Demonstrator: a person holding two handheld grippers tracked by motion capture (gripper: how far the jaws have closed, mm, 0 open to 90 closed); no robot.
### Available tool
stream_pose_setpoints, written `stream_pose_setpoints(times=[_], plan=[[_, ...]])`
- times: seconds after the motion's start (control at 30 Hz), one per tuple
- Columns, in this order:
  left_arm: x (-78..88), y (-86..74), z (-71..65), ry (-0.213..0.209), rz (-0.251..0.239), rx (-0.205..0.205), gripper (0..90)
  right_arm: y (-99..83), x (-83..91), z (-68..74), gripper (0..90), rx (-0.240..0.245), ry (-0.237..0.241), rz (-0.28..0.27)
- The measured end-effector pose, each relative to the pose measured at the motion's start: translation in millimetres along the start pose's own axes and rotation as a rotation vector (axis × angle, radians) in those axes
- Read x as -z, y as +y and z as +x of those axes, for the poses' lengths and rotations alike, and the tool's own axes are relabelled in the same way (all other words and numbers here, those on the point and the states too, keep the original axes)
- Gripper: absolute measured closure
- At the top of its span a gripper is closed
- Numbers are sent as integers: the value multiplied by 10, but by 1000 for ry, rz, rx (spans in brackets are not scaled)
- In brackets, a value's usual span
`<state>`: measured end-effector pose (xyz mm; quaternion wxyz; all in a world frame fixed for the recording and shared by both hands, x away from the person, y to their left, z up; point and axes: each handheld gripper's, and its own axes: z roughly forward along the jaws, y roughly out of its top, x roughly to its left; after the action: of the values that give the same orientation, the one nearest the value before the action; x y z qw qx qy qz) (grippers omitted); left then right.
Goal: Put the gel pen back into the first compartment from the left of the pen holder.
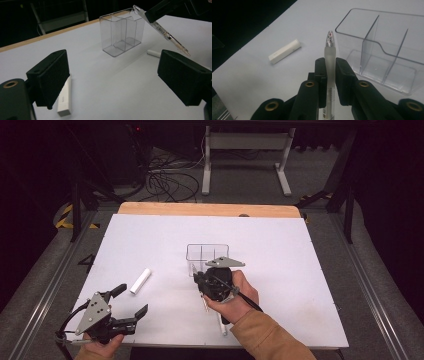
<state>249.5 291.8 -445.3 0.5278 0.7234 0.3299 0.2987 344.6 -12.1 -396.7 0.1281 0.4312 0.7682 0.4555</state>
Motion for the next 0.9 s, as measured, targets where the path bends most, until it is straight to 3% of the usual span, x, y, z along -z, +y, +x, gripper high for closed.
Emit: stream_pose_setpoints(times=[0.37,0.53,0.9], plan=[[0,-1,1,0,0,0,111,48,64,10,811,22,22,-40],[-2,-1,-3,-2,-1,4,110,177,133,-19,811,20,58,-57],[-3,-3,0,-2,1,6,111,350,188,-69,810,23,67,-117]])
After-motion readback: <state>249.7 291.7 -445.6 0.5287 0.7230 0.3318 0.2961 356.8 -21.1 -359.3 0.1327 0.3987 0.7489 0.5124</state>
